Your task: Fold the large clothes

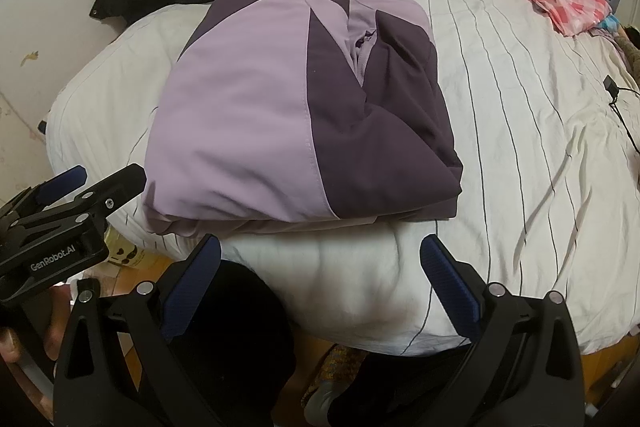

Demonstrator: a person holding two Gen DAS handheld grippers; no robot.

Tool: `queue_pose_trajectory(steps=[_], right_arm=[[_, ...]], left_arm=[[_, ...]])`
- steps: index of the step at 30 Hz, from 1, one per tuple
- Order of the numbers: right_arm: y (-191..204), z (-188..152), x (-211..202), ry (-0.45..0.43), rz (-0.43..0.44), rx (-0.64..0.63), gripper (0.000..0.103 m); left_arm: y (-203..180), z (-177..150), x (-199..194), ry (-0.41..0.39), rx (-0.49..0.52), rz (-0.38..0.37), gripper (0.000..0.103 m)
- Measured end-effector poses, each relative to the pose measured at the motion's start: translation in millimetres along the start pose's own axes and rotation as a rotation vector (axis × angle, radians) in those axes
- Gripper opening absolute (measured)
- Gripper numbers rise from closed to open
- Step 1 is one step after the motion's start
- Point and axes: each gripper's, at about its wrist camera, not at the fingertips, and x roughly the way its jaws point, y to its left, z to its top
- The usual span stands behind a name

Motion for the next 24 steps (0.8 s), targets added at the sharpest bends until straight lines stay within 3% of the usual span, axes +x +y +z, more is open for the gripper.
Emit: queue_pose_trajectory(steps=[9, 24], right_arm=[[0.8, 0.7, -1.0, -0.001, 0.000, 0.004, 0.096], [2.7, 0.4, 0.6, 0.002, 0.001, 0.005, 0.096]], left_arm=[[-2.5, -0.5, -0.4, 0.009, 0.000, -0.031, 0.097], [-3.8, -0.8, 0.0, 0.014, 0.000, -0.021, 0.097]])
